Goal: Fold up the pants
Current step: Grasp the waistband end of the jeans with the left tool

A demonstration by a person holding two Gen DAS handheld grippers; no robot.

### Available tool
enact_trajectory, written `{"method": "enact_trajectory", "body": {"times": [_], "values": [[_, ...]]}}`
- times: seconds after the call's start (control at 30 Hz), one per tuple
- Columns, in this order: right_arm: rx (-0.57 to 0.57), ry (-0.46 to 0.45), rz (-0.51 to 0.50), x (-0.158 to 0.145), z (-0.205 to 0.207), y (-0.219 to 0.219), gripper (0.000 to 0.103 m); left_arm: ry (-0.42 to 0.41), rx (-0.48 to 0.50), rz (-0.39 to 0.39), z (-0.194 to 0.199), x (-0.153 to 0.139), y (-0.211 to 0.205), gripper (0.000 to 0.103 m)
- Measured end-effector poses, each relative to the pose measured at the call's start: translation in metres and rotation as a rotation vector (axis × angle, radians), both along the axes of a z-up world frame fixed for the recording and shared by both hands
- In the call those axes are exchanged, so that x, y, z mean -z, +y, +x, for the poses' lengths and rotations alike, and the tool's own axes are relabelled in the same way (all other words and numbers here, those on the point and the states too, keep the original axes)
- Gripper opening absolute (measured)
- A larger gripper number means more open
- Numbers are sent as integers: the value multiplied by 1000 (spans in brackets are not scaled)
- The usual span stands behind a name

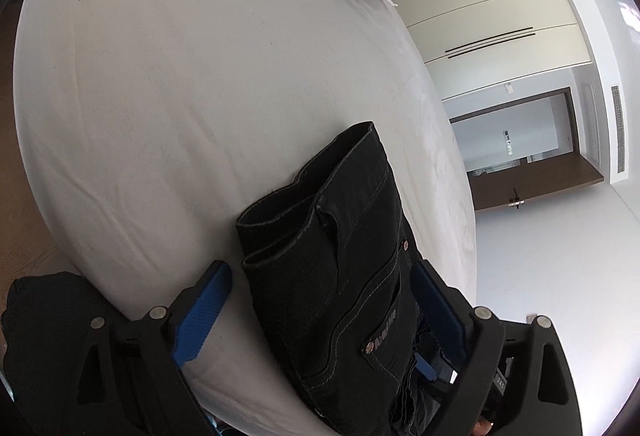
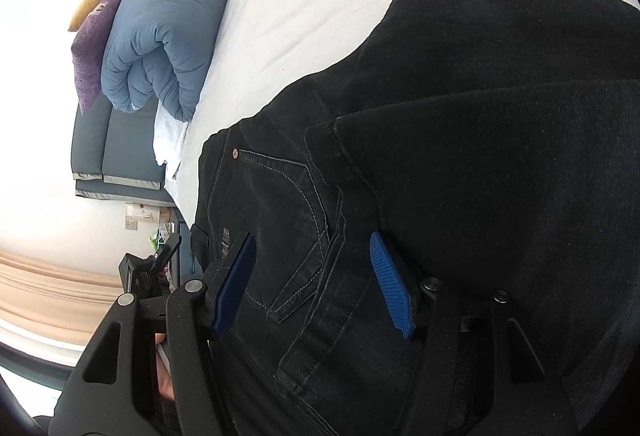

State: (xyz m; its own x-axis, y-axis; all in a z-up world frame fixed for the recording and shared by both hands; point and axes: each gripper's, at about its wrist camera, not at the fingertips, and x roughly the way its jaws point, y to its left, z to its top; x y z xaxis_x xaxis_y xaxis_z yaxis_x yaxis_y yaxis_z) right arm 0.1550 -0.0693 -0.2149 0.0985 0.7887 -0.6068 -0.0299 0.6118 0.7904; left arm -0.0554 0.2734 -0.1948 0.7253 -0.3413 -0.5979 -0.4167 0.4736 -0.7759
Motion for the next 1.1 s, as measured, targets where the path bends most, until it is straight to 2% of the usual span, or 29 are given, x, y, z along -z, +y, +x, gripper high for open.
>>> {"method": "enact_trajectory", "body": {"times": [0.13,0.2,0.27,0.3,0.37,0.47,0.63,0.73,0.87,1.1], "values": [[1,4,2,1,1,-1,57,-3,8,7,11,2,1,93],[1,4,1,1,1,-1,57,-4,8,9,12,1,1,89],[1,5,-2,1,1,-1,57,5,12,-2,14,2,2,60],[1,4,-4,1,1,-1,57,22,9,1,15,4,3,55],[0,5,-9,1,1,-1,57,29,13,1,17,4,5,37],[-2,5,-21,0,1,1,57,35,25,60,17,-5,2,30],[1,12,-50,-2,1,2,57,3,74,310,20,-49,-27,21],[8,14,-62,-2,0,2,57,-31,113,412,23,-75,-45,17],[11,12,-69,-2,-1,2,57,-66,156,483,25,-96,-67,17],[13,-4,-68,-2,-4,0,57,-100,203,542,26,-120,-94,16]]}}
